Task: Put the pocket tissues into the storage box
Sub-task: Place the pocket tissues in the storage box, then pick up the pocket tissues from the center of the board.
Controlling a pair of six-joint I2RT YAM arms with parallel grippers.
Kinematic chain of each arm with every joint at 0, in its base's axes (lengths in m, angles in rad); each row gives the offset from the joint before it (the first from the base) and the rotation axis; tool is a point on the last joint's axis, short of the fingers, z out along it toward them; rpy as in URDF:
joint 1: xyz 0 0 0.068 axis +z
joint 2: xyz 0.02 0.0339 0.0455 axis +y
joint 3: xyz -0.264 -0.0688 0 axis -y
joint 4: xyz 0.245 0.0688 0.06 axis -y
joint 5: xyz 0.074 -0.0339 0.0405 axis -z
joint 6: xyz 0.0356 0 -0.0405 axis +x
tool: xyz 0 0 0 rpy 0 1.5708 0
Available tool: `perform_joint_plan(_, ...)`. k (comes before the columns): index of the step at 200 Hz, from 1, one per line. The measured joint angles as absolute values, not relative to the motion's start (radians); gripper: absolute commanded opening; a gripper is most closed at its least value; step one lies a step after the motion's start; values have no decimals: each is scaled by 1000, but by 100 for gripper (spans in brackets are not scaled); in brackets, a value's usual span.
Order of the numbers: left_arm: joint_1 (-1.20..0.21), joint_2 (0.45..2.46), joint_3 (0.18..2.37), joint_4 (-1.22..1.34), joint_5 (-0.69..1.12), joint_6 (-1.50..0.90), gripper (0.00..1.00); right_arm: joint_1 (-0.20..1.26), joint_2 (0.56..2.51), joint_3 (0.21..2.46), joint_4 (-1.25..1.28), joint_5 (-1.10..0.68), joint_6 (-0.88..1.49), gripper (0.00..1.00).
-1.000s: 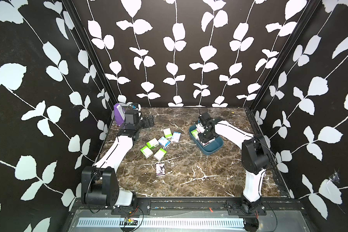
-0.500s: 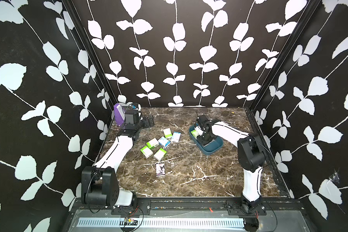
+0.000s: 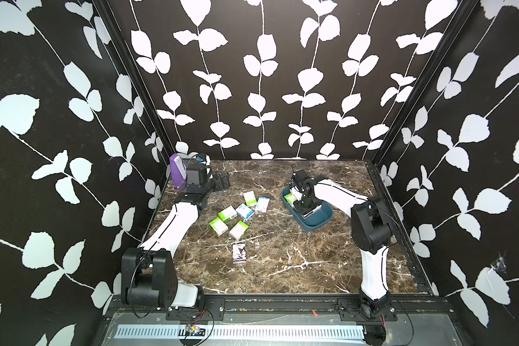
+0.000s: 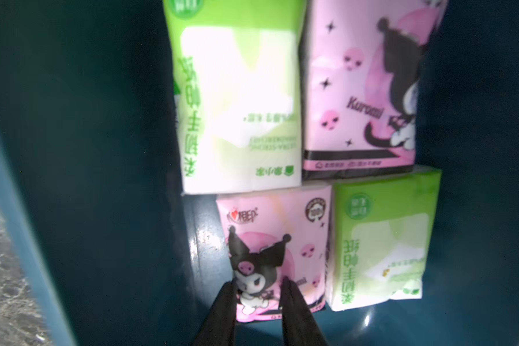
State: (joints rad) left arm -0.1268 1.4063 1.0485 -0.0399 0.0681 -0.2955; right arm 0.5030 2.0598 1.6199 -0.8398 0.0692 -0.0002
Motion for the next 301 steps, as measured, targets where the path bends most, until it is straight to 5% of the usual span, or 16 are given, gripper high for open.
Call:
perform_joint_plan(65,-127,1406,1048,-40,66,-296,99,533,2000,1623,-802,45,-23,50)
perform_joint_plan(153,-121,1402,1048,-60,26,-295,99,795,1930,1612,-611,-146,-28,78)
perform_joint_plan(197,-67,1394,1048,-63,28,-306,99,911,1999,1598,-561,-243,-37,82)
perform_joint_plan(301,-53,1387,1044,-80,21,-310,99,933,2309,1909,-647,-264,-28,95)
